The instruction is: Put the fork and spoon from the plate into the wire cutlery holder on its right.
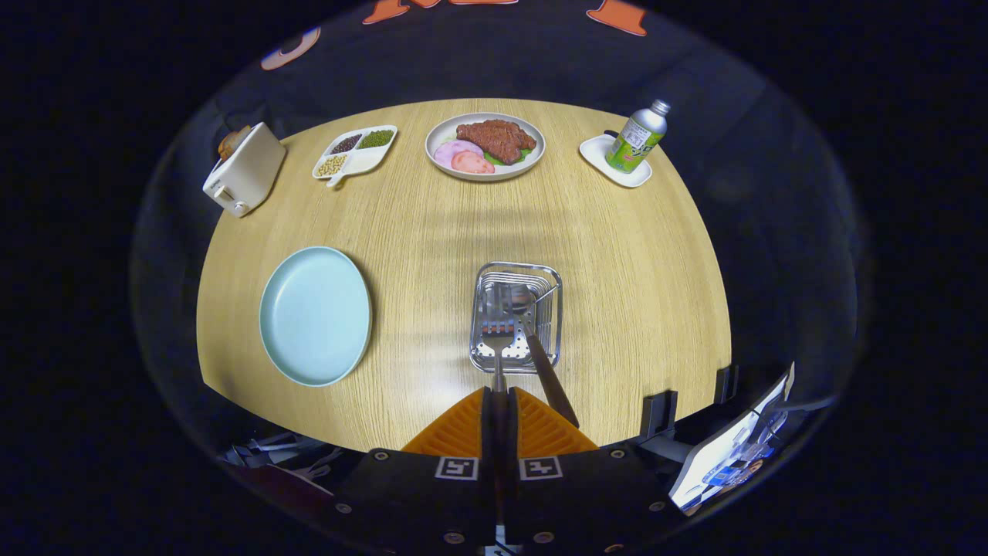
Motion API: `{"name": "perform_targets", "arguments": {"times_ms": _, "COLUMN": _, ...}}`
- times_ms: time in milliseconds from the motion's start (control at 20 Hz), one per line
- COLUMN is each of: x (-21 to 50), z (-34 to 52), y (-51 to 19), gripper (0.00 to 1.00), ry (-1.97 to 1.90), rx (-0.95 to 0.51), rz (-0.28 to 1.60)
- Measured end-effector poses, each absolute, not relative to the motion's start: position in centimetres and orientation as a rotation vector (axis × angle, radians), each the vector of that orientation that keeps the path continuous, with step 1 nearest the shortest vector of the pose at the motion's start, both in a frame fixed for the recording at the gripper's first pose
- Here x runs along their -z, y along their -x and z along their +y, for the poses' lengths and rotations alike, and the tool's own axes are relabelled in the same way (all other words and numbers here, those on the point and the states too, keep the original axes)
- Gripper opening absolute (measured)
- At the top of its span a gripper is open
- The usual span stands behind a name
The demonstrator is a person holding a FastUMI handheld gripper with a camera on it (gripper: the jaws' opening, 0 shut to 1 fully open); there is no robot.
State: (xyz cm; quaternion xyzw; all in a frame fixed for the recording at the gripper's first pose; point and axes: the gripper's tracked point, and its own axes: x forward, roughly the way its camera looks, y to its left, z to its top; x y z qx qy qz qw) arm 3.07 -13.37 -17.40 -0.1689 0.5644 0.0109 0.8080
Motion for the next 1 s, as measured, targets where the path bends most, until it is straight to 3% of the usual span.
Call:
{"name": "perform_targets", "arguments": {"times_ms": 400, "x": 18.9, "z": -13.6, "y": -3.3, "gripper": 0.05, "ry": 0.393, "rx": -0.039, "rz": 1.329}}
{"name": "perform_targets", "arguments": {"times_ms": 600, "x": 18.3, "z": -13.3, "y": -3.8, "gripper": 0.12, "ry": 0.395, "rx": -0.043, "rz": 1.310}}
{"name": "perform_targets", "arguments": {"times_ms": 700, "x": 17.4, "z": -13.3, "y": -4.7, "gripper": 0.32, "ry": 0.385, "rx": -0.031, "rz": 1.265}}
{"name": "perform_targets", "arguments": {"times_ms": 850, "x": 16.0, "z": -12.9, "y": -6.1, "gripper": 0.72, "ry": 0.359, "rx": -0.027, "rz": 1.182}}
{"name": "perform_targets", "arguments": {"times_ms": 1000, "x": 14.3, "z": -12.2, "y": -7.1, "gripper": 0.97, "ry": 0.335, "rx": -0.035, "rz": 1.082}}
